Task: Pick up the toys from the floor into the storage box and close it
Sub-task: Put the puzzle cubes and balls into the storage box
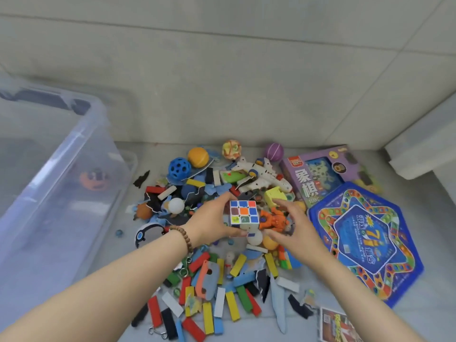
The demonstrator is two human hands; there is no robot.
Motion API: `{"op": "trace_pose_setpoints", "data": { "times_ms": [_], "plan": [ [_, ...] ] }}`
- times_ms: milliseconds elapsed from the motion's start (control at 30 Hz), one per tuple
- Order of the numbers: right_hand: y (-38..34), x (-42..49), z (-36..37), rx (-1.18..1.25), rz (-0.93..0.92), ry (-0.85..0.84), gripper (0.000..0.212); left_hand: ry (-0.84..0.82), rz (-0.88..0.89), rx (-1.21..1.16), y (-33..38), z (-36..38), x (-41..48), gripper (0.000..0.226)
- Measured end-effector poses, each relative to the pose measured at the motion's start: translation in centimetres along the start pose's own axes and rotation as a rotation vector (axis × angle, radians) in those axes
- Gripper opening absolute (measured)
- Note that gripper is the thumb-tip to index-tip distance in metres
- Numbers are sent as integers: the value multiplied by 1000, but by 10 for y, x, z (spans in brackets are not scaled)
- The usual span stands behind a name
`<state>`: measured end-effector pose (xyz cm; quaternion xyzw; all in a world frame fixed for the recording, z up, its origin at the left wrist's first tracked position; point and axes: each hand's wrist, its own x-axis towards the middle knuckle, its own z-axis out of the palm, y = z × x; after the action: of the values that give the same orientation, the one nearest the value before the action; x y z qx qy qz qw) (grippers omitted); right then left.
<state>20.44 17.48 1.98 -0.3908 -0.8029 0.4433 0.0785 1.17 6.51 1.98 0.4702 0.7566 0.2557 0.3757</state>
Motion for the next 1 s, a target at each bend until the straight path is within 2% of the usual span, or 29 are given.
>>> {"op": "trace_pose_setpoints", "data": {
  "times_ms": [67,133,200,267,367,433,500,700,800,1000],
  "plan": [
    [26,-22,-5,-107,135,127,72,21,-6,6,4,-2,-6,68],
    [45,-42,1,-195,253,132,78,32,-16,20,8,-7,-13,65],
    [52,-55,12,-184,335,115,77,55,-23,19,11,-15,-22,63],
    [48,-60,16,-182,352,123,69,85,-28,22,16,-27,-35,61],
    [18,-53,0,-112,350,224,58,129,-27,1,26,-55,-59,61],
    [-14,-46,-17,-52,303,258,67,166,-19,6,34,-78,-78,60],
    [-55,-40,-34,-11,223,208,72,213,-21,5,41,-104,-100,59],
    [-218,-34,-39,131,-93,-53,57,408,-49,-58,48,-206,-186,58],
    [-293,-34,-3,110,-243,-214,56,464,-142,-72,21,-249,-237,56],
    [-368,-29,129,19,-394,-322,55,539,-460,-93,-84,-264,-314,56]
  ]
}}
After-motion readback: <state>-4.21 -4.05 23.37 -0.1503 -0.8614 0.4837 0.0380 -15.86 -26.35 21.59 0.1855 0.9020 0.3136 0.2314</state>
